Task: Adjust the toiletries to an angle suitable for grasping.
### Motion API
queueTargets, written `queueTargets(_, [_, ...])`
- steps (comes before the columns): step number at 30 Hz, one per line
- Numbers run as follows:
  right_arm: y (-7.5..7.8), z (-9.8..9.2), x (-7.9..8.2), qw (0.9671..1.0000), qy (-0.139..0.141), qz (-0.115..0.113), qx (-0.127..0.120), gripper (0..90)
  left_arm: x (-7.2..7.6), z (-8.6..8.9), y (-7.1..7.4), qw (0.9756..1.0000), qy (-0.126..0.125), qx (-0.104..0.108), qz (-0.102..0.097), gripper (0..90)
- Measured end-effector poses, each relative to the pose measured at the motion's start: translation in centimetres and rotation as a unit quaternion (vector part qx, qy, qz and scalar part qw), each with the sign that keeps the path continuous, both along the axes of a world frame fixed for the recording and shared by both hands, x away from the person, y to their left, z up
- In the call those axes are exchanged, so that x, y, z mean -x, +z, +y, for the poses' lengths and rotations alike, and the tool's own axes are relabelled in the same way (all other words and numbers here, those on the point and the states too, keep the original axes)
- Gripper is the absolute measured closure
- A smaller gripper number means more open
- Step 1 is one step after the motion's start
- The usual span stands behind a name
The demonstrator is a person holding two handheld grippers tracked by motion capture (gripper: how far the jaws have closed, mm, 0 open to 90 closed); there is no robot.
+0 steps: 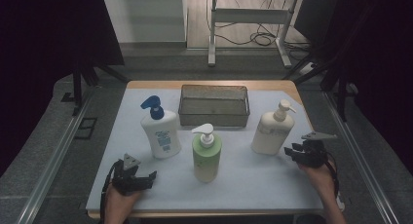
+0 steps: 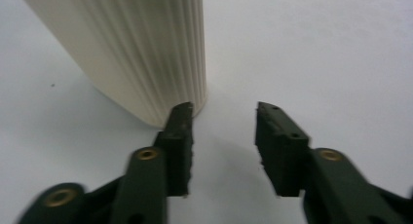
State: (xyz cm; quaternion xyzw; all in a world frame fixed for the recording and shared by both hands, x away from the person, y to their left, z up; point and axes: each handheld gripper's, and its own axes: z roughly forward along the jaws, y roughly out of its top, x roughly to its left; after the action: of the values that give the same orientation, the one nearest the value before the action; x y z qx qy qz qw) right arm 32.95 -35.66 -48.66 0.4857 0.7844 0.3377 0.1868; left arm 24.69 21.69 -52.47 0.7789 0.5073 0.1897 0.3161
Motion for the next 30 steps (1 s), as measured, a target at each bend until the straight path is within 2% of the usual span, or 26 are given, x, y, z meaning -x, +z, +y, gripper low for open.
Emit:
queueTargets(3, [-0.2,0.0,-0.7,1.0000,-0.002,0.006,-0.004,73.5,0.0,0.0,0.0,1.0000,0.000,0.000,0.000,12.0])
queueTargets(5, [-0.2,0.1,-0.9,1.0000,-0.003,0.007,-0.006,75.7,0.0,0.0,0.0,1.0000,0.000,0.000,0.000,12.0])
queueTargets(6, [-0.4,0.1,-1.4,0.9999,-0.003,0.009,-0.006,80.2,0.0,0.0,0.0,1.0000,0.000,0.000,0.000,12.0])
queueTargets(10, [-0.7,0.4,-2.2,0.9998,0.001,0.018,-0.005,83.8,0.0,0.0,0.0,1.0000,0.000,0.001,0.000,12.0])
queueTargets(21, [-1.8,0.4,-3.7,0.9990,-0.013,0.034,-0.025,87.2,0.0,0.0,0.0,1.0000,0.000,0.000,0.000,12.0])
queueTargets(24, [-2.1,0.3,-3.9,0.9983,-0.005,0.035,-0.046,86.9,0.0,0.0,0.0,1.0000,0.000,0.000,0.000,12.0])
queueTargets(28, [-2.2,0.3,-4.1,0.9976,0.001,0.036,-0.060,85.5,0.0,0.0,0.0,1.0000,0.000,0.000,0.000,12.0])
queueTargets(30, [-2.2,0.4,-4.2,0.9979,0.004,0.031,-0.056,85.7,0.0,0.0,0.0,1.0000,0.000,0.000,0.000,12.0])
